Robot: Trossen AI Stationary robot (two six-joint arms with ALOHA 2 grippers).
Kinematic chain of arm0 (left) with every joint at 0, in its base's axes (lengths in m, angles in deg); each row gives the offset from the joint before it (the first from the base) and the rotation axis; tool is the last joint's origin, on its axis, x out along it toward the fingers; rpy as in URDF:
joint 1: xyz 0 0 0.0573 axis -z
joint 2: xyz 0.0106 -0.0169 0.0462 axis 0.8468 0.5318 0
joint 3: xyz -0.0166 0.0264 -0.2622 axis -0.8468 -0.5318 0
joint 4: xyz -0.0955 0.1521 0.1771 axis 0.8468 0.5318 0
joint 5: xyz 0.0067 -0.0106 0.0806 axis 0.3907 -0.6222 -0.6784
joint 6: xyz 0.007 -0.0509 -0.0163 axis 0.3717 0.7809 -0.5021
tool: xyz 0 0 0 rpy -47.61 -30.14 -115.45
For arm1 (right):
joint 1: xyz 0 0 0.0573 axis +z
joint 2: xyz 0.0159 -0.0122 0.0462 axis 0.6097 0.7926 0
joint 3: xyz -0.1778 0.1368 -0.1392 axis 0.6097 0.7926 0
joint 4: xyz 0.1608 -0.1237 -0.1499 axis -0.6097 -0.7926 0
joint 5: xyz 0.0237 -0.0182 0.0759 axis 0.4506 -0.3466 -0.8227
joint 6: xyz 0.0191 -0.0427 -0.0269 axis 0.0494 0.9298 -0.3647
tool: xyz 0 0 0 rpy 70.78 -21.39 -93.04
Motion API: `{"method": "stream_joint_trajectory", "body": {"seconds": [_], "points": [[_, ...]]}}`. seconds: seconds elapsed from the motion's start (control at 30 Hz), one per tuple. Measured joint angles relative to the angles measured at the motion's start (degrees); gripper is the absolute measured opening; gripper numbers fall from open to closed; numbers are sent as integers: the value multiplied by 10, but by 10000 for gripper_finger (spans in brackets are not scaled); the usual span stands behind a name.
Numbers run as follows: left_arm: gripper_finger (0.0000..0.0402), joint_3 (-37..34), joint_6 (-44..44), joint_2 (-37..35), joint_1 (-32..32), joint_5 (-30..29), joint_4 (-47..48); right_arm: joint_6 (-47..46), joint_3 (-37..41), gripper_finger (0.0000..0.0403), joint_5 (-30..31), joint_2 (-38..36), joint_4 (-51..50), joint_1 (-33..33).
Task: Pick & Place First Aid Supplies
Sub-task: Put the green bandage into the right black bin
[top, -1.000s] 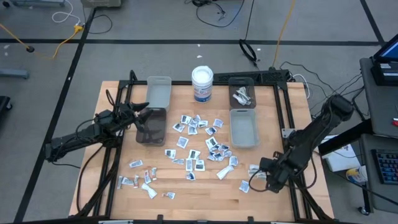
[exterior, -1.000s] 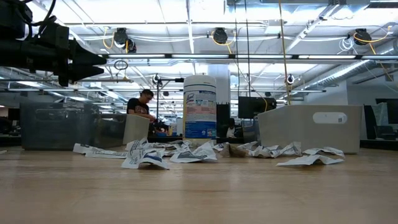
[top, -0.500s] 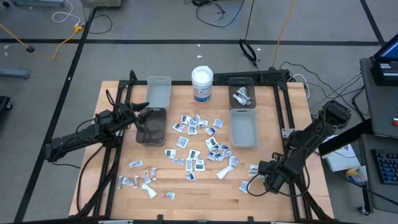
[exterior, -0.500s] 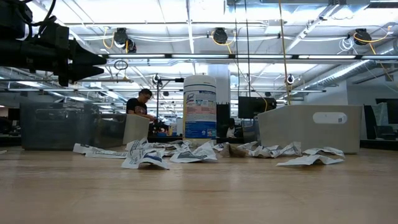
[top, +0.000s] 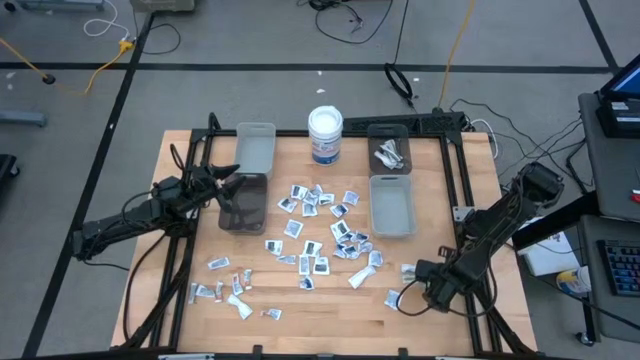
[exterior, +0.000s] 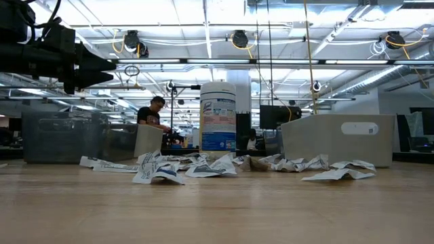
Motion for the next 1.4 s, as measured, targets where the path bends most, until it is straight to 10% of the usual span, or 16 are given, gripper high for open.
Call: {"method": "stream_joint_trajectory", "body": {"seconds": [1.03,1.4], "points": [[237,0,0,0,0,0,0,54,0,1,-70,-235,-30,-88],[237,0,0,0,0,0,0,85,-83,0,-69,-257,-196,-120]]}}
